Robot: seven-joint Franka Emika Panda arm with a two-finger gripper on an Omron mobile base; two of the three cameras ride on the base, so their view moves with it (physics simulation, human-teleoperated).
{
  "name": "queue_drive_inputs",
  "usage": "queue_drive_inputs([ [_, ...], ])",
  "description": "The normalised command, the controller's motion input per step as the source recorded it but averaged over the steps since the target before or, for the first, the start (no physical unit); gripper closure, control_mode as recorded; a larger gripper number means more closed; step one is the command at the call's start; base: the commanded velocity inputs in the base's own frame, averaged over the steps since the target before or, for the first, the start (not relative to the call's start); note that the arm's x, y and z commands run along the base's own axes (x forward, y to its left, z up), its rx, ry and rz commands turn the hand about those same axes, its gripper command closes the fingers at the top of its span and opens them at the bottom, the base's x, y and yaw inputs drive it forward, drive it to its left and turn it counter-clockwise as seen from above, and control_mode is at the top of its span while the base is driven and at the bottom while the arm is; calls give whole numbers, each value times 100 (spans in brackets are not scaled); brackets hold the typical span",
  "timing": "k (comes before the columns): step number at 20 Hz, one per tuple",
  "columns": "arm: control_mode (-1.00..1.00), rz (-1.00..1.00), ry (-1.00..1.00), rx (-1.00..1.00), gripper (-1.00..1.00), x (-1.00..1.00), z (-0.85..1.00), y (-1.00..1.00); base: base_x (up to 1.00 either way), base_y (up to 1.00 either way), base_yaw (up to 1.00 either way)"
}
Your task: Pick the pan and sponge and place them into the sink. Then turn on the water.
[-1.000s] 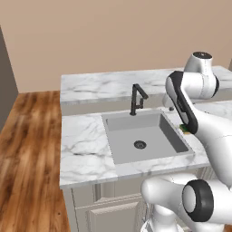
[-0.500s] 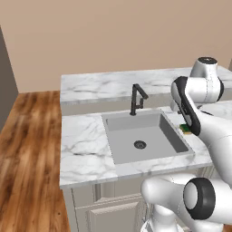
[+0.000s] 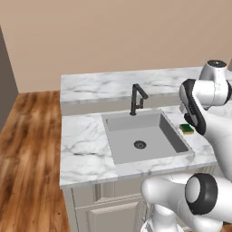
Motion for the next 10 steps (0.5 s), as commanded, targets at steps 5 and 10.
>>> queue_drive_inputs([
  [5, -100, 0, 0, 0, -100, 0, -9, -29, 0, 0, 0],
  [10, -100, 0, 0, 0, -100, 0, -16, -21, 0, 0, 0],
])
